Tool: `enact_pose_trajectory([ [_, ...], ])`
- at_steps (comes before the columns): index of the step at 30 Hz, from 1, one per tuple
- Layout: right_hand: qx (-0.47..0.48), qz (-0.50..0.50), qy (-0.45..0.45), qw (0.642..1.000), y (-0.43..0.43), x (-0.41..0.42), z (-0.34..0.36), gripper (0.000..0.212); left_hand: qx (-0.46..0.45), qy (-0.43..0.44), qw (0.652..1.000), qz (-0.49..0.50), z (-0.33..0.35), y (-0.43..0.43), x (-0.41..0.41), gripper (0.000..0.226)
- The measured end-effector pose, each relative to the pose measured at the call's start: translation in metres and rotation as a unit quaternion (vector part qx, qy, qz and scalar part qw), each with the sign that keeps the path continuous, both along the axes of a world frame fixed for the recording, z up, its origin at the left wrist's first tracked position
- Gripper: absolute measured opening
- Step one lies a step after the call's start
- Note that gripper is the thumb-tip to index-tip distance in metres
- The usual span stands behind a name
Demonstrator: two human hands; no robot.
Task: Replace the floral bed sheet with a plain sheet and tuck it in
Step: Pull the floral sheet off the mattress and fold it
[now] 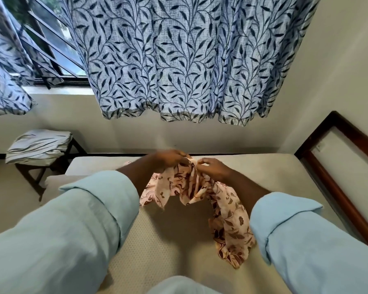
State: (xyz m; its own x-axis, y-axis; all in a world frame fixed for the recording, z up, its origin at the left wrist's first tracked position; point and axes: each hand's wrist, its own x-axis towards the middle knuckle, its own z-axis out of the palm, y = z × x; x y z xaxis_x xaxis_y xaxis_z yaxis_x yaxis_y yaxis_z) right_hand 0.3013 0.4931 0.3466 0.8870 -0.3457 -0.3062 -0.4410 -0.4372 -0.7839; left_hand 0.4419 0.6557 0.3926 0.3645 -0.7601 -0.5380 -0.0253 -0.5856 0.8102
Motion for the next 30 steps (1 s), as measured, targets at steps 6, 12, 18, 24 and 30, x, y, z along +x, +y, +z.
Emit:
enact_pose_trajectory([
  [6,-0.080,0.023,-0.033,0.996,0.002,-0.003,-0.003,0.010,0.018,-0.061,0.998,-0.026,-0.003,0.003,0.005,0.028],
  [12,-0.079,-0.048,-0.024,0.995,-0.013,-0.017,-0.006,0.018,0.067,-0.362,0.930,0.020,-0.027,0.023,0.021,0.039],
  [18,-0.095,-0.084,-0.018,0.992,-0.027,-0.028,-0.010,0.017,0.077,-0.420,0.900,0.086,-0.039,0.040,0.027,0.023],
  [24,-0.101,-0.070,-0.023,0.992,-0.020,-0.034,-0.012,0.015,0.078,-0.443,0.872,0.191,-0.030,0.036,0.016,0.015],
  [30,-0.105,-0.077,-0.001,0.991,-0.019,-0.040,-0.018,0.018,0.018,-0.288,0.927,0.239,-0.026,0.032,0.015,0.014],
])
